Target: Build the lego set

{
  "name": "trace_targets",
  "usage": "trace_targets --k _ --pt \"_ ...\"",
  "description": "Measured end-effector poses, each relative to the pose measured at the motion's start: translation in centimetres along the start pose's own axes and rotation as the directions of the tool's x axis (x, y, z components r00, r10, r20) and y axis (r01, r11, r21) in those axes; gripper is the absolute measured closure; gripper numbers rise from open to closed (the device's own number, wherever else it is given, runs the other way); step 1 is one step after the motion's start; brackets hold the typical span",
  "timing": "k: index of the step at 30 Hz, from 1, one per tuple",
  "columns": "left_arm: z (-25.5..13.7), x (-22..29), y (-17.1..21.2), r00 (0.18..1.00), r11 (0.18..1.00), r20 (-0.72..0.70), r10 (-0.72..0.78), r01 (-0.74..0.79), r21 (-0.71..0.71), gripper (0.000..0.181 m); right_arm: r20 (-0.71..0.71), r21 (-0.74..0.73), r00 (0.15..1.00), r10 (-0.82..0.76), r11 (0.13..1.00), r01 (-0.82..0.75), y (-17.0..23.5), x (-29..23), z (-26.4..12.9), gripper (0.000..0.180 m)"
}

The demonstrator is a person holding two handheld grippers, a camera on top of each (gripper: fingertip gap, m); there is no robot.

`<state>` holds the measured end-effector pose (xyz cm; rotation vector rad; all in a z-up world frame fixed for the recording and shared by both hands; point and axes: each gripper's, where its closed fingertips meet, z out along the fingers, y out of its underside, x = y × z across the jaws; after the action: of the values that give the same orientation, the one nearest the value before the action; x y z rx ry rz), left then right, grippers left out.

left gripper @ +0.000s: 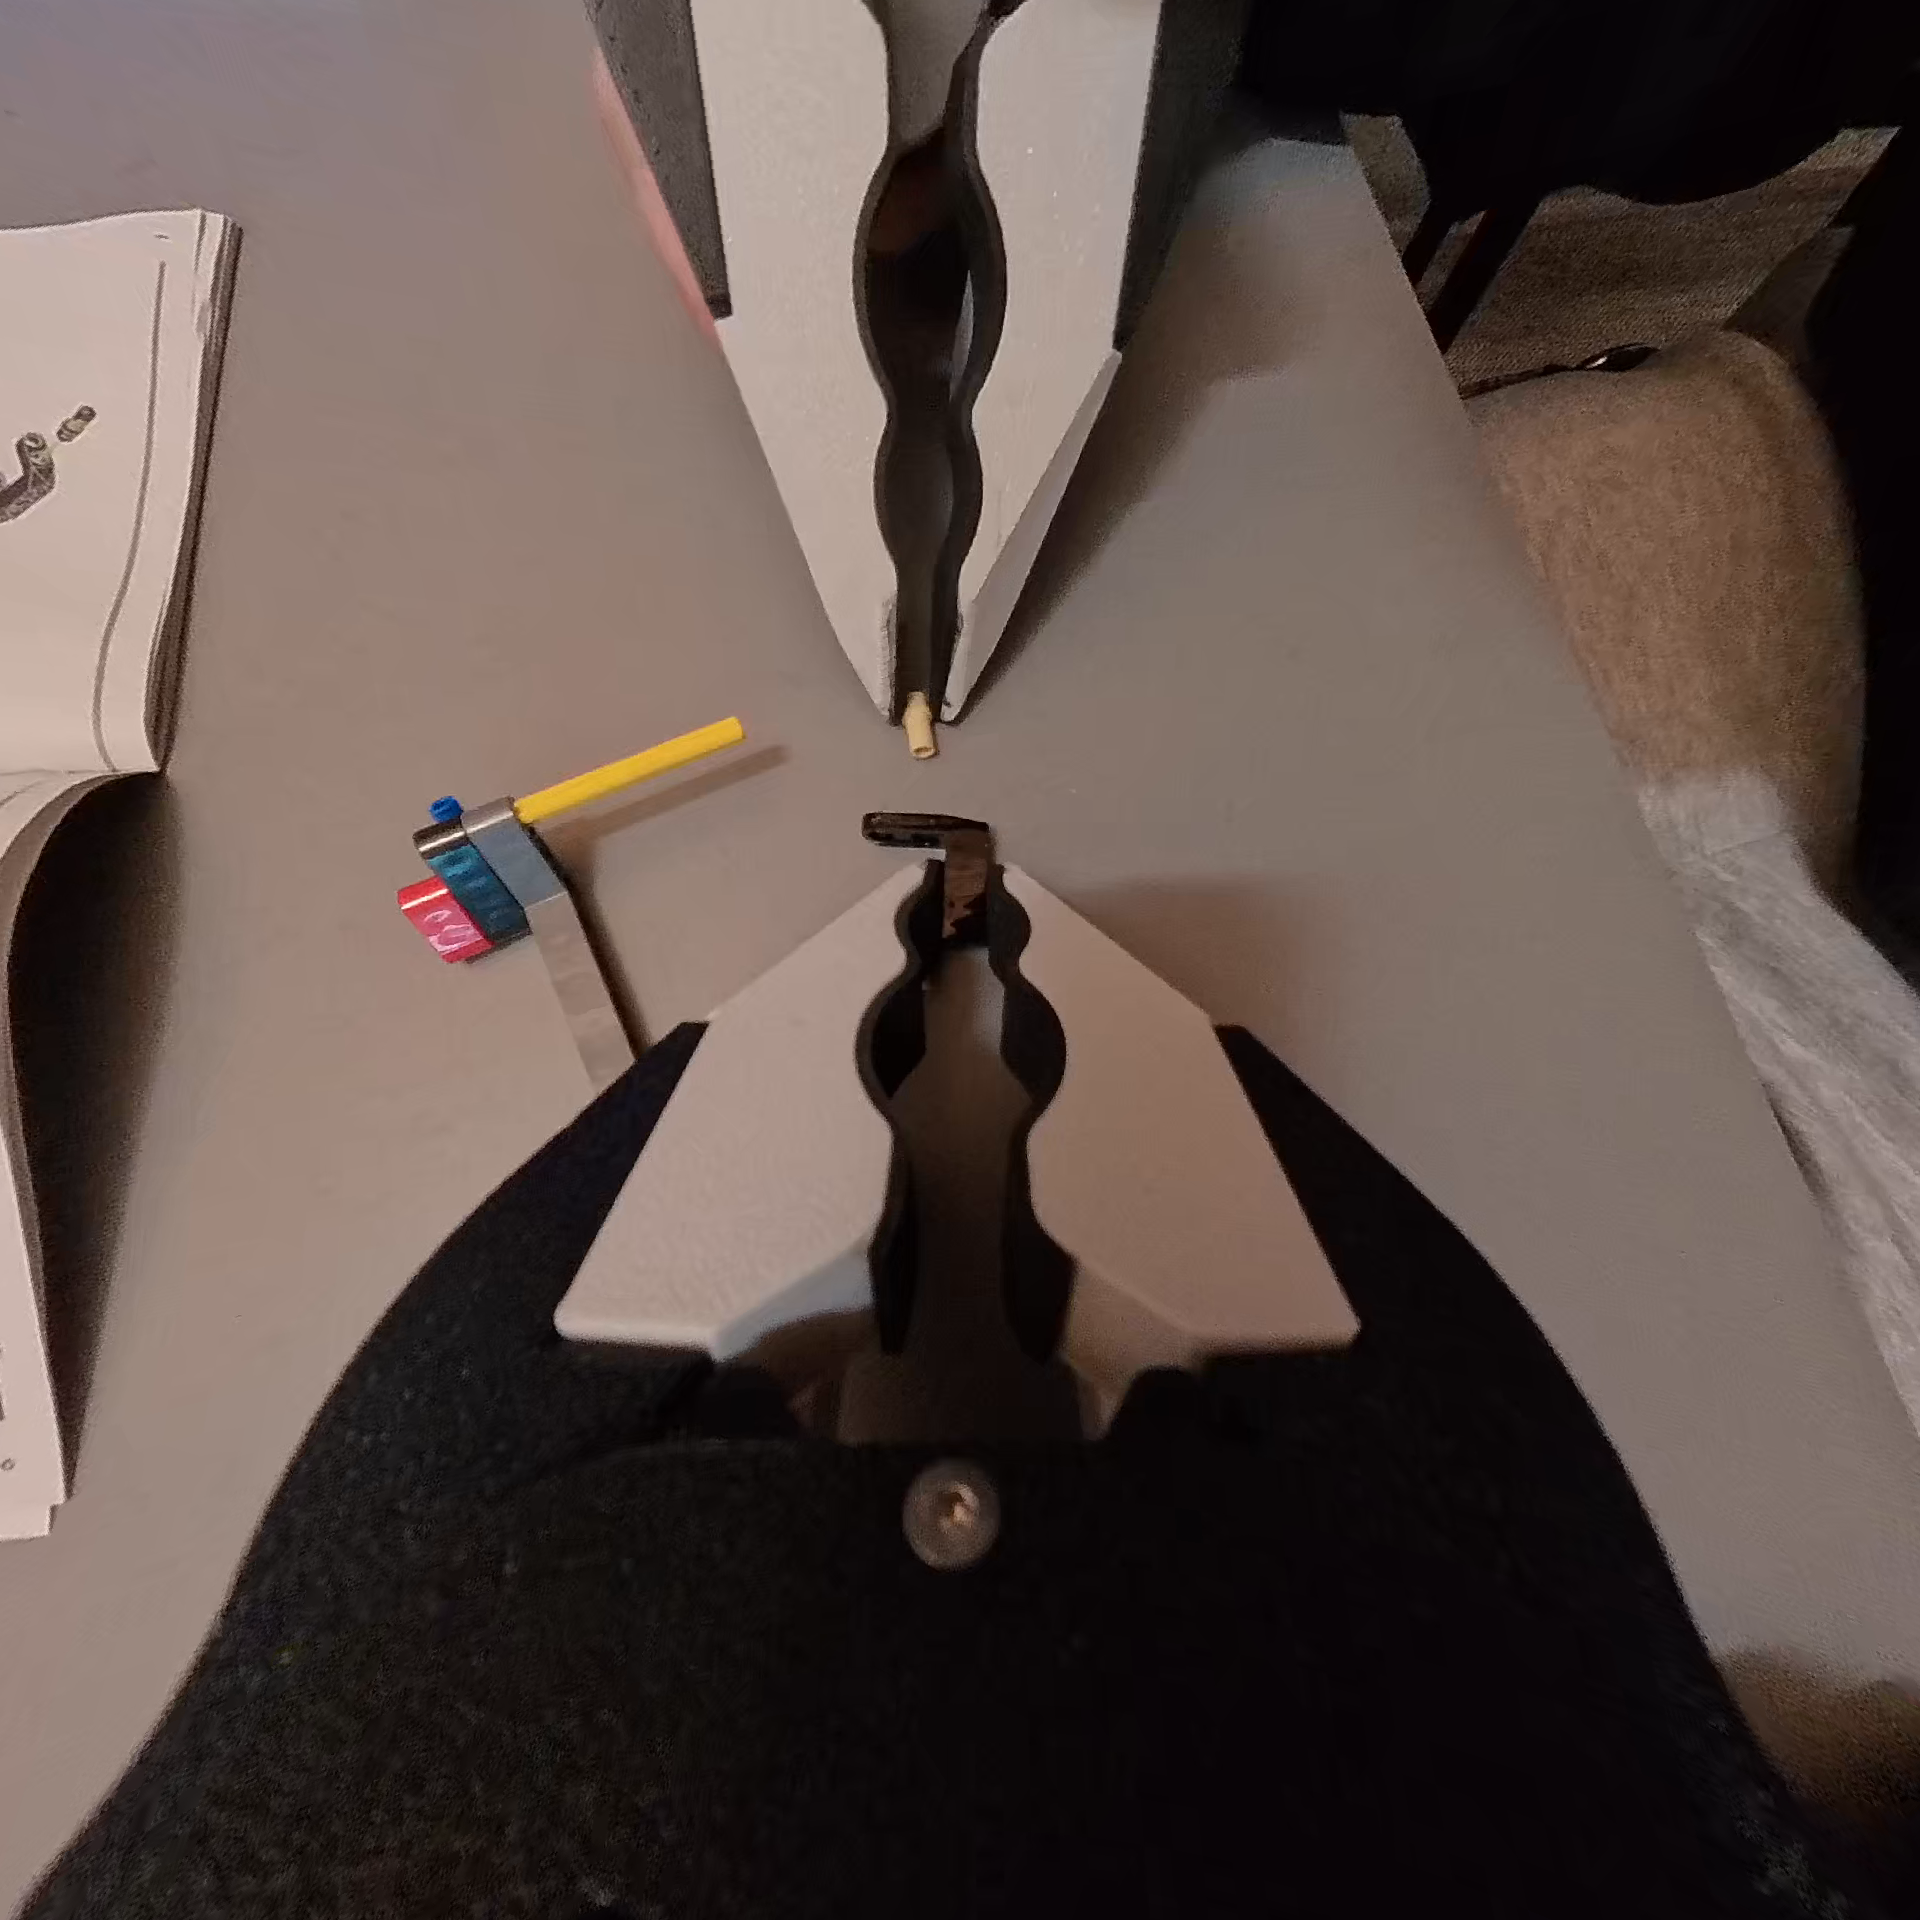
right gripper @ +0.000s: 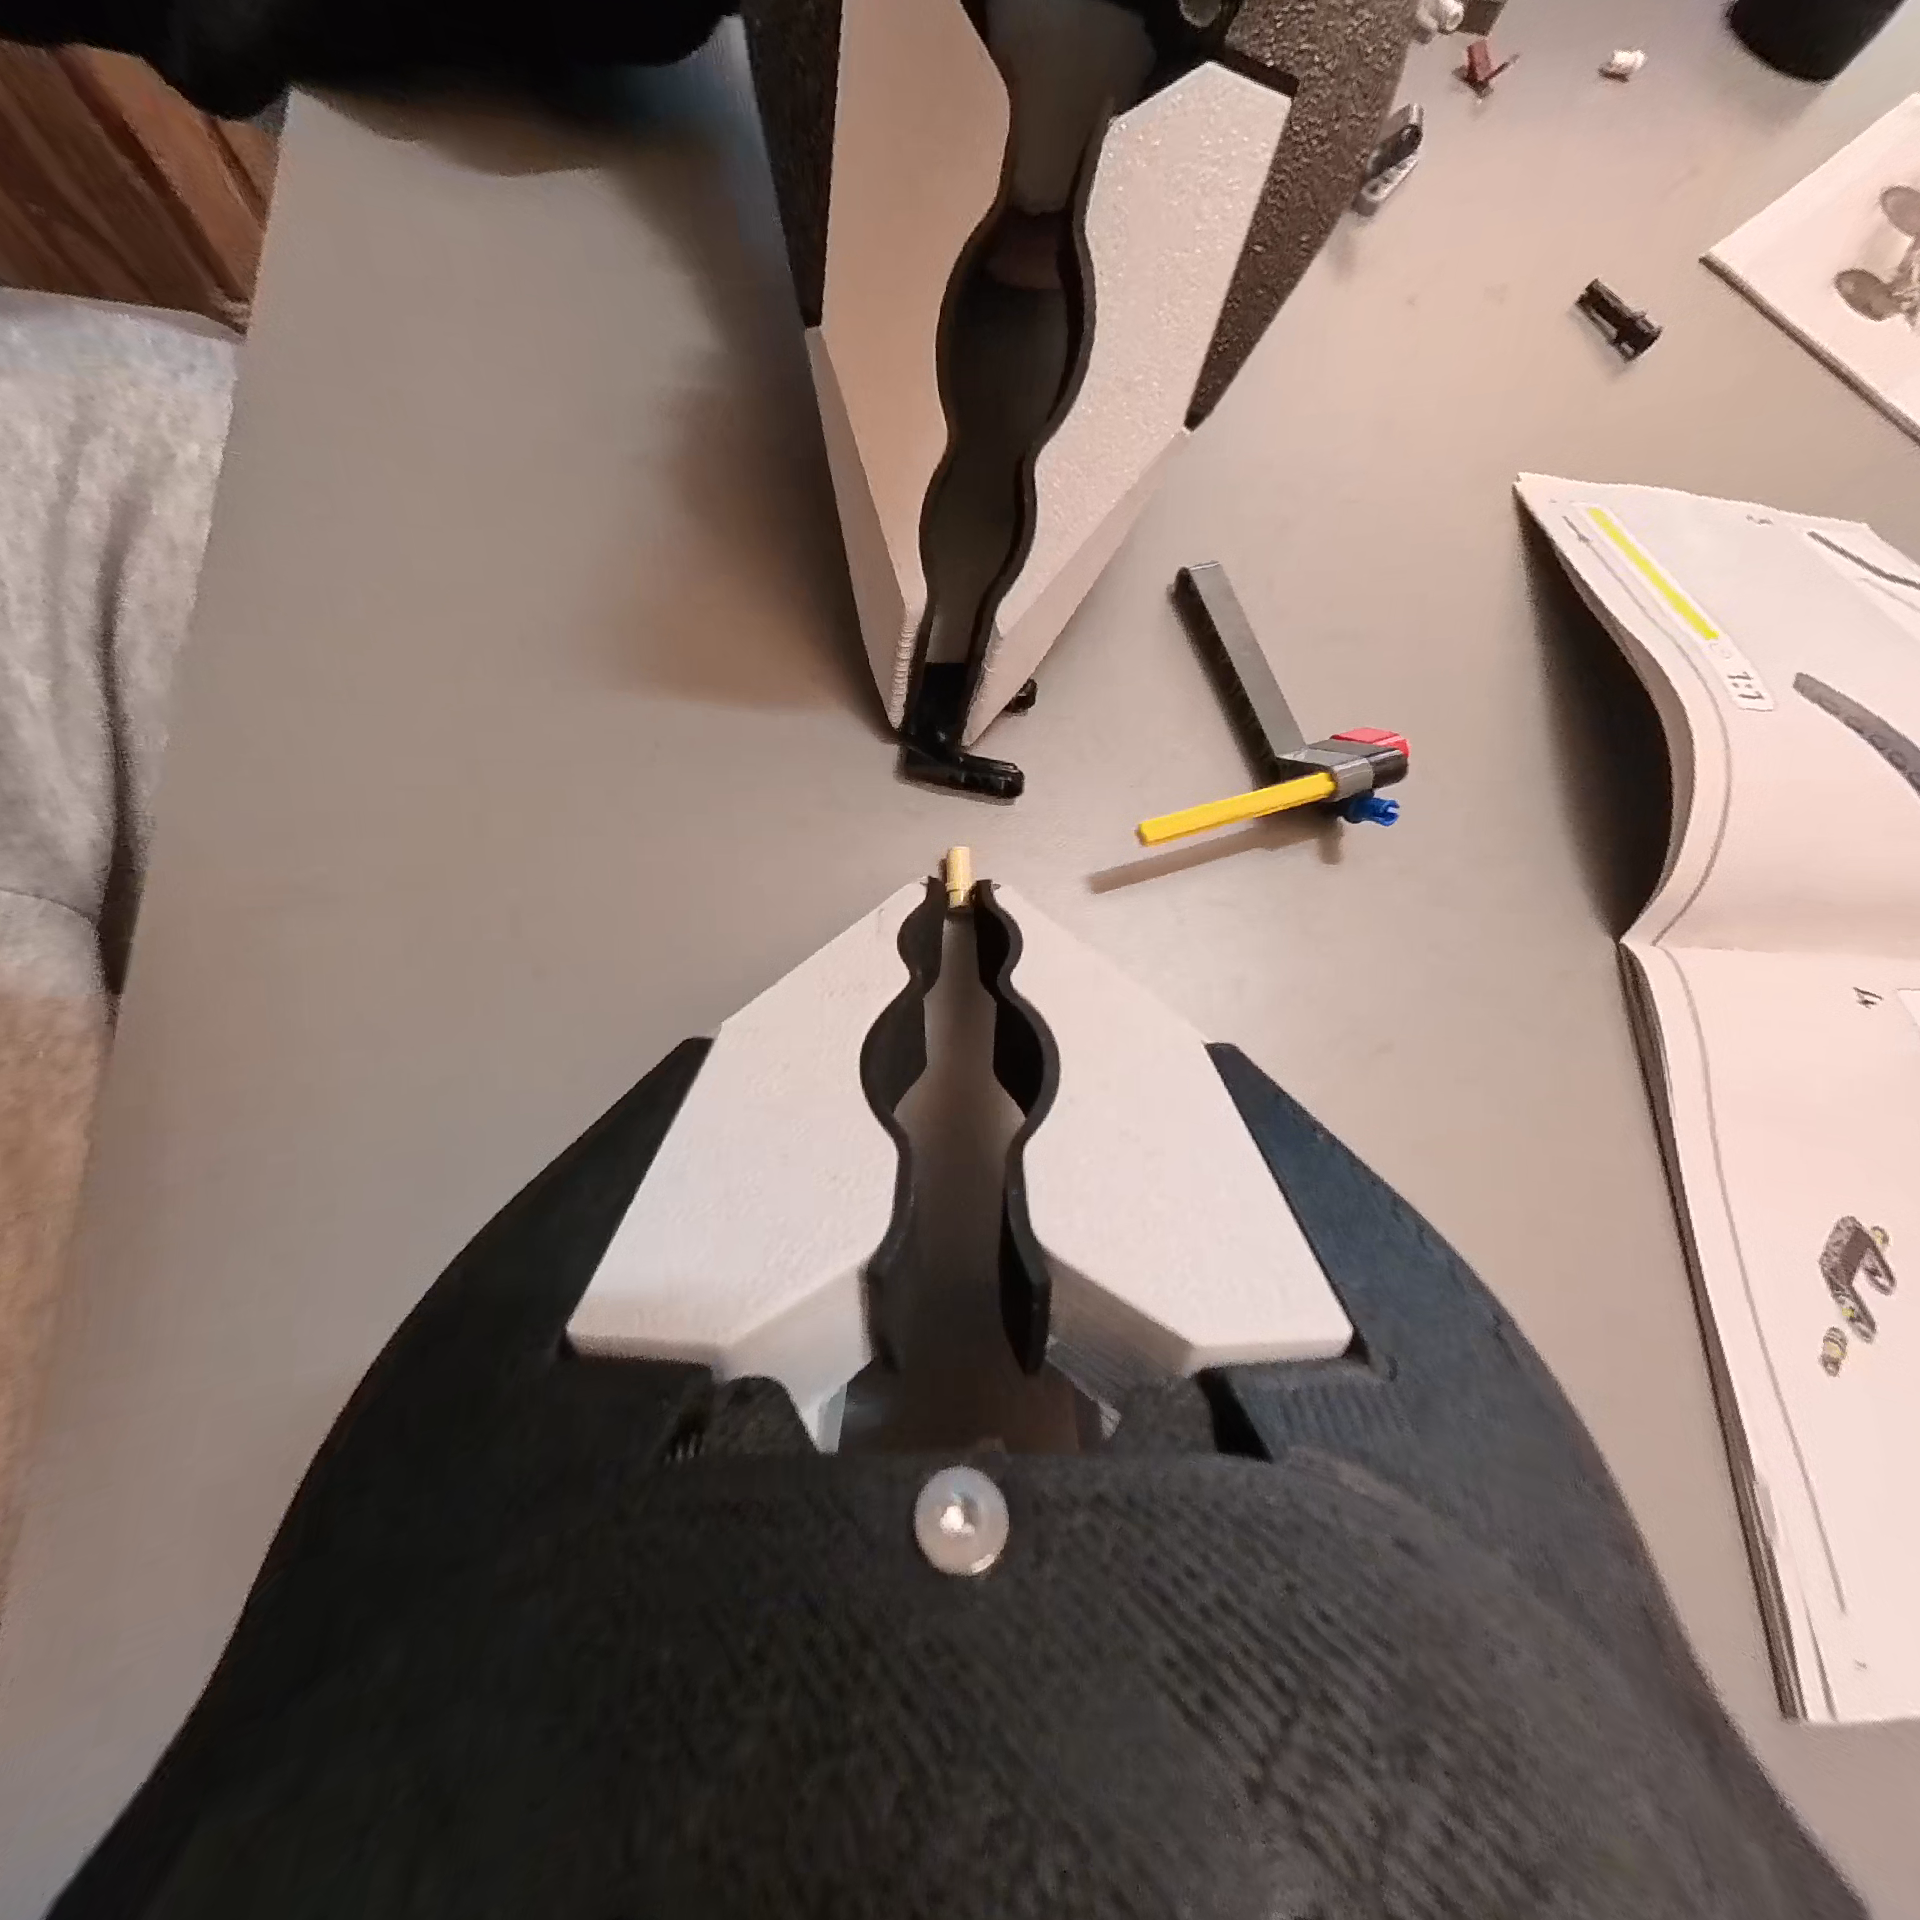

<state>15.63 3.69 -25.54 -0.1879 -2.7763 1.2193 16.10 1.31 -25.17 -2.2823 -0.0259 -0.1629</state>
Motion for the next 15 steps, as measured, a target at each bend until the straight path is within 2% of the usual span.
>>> trace_targets --k 11,15 --pt "-0.01 0.0 0.0 1.0 1.0 -0.003 -0.003 0.003 0.001 0.175 0.012 0.002 1.0 0.008 1.0 -0.008 0.0 -0.19 -0.11 0.172" --pt "-0.02 0.0 0.0 1.0 1.0 -0.003 -0.003 0.003 0.001 0.175 0.0 -0.001 1.0 0.005 1.0 -0.005 0.04 -0.1 -0.08 0.176"
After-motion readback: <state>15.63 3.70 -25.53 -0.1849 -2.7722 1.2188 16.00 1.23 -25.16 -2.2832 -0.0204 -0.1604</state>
